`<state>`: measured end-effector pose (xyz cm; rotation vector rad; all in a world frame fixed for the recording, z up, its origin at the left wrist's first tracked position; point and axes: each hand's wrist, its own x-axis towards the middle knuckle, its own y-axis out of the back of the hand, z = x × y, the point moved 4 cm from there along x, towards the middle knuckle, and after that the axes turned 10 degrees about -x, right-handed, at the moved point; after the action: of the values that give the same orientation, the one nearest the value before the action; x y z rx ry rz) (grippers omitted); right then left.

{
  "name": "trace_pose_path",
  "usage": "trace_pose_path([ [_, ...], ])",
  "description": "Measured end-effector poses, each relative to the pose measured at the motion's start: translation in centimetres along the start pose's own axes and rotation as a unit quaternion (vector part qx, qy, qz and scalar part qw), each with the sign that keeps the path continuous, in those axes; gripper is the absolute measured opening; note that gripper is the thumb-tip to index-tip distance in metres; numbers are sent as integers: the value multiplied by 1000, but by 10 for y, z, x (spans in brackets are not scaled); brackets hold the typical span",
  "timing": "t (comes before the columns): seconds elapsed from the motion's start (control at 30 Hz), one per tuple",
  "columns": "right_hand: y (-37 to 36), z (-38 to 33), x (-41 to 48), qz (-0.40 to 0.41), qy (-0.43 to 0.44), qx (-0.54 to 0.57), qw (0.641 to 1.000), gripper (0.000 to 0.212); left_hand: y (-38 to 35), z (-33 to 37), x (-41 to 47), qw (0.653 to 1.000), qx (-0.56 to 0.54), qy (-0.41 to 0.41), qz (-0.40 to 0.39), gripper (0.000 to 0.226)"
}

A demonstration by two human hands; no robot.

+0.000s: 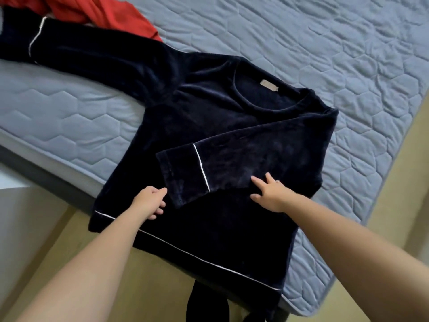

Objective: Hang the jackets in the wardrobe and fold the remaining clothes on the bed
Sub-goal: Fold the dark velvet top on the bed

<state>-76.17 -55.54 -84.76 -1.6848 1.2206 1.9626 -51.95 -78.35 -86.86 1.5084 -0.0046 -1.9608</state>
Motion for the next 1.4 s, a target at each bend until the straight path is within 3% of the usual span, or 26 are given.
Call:
trace_pose_path([
  [0.1,0,-20,-17,-65,38,-54,996,61,13,0,-17,1000,23,-11,-10,19],
  [0.23,-2,-48,-30,2,83,-125,989,62,29,2,-37,993,73,-88,40,15],
  [0.37,-18,-75,-45,-37,107,-116,987,62,32,-4,-48,987,121,-100,17,12],
  [0.43,-9,-92,-45,2,103,-134,986,60,42,1,-42,988,112,-105,18,12],
  [0.6,48,-160,-21,114,75,-85,987,63,102,42,12,992,-67,-97,39,12],
  [0.73,108,-231,29,180,53,-11,982,68,178,87,85,956,-286,-60,28,5],
  [0.9,162,-291,101,264,-17,60,963,72,266,120,174,892,-449,-31,25,44],
  [1.07,172,-310,133,218,-68,50,972,71,307,167,224,871,-480,-98,38,19],
  [1.3,177,-309,153,132,-64,57,988,71,355,220,248,776,-618,-124,38,42],
  [1.4,193,-303,141,116,-21,180,977,59,350,239,222,801,-565,-196,43,32],
])
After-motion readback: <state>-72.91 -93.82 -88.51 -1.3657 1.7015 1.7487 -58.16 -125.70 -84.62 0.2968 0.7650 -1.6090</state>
